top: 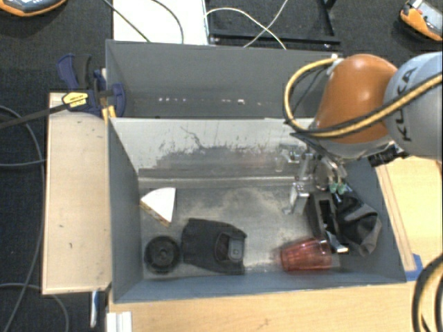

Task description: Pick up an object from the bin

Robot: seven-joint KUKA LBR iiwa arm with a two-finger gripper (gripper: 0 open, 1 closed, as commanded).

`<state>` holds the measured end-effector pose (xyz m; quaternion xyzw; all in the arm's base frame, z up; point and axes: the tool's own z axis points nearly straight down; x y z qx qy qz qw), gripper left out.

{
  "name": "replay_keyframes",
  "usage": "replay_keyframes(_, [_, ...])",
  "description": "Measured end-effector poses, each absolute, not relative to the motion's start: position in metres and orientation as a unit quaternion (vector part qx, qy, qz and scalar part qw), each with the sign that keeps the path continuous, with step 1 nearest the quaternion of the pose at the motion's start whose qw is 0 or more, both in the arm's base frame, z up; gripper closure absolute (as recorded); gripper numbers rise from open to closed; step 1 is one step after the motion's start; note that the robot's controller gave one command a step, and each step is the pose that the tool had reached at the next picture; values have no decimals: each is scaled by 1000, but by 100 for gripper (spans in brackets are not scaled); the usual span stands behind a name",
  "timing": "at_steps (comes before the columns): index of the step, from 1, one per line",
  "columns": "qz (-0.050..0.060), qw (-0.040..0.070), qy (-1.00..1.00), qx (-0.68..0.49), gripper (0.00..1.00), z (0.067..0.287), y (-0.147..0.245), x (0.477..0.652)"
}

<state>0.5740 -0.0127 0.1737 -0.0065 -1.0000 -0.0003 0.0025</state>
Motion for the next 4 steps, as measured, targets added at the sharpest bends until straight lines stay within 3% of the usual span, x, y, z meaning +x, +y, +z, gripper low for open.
replay_keyframes(1, [0,-2,-1000,-6,0,179,-13,576])
replay_keyframes(2, [-1,0,-996,90,0,91,111,511])
replay_keyframes(3, [1,-6,-977,212,0,147,114,531])
replay_keyframes(4, [-2,2,-991,133,0,99,174,503])
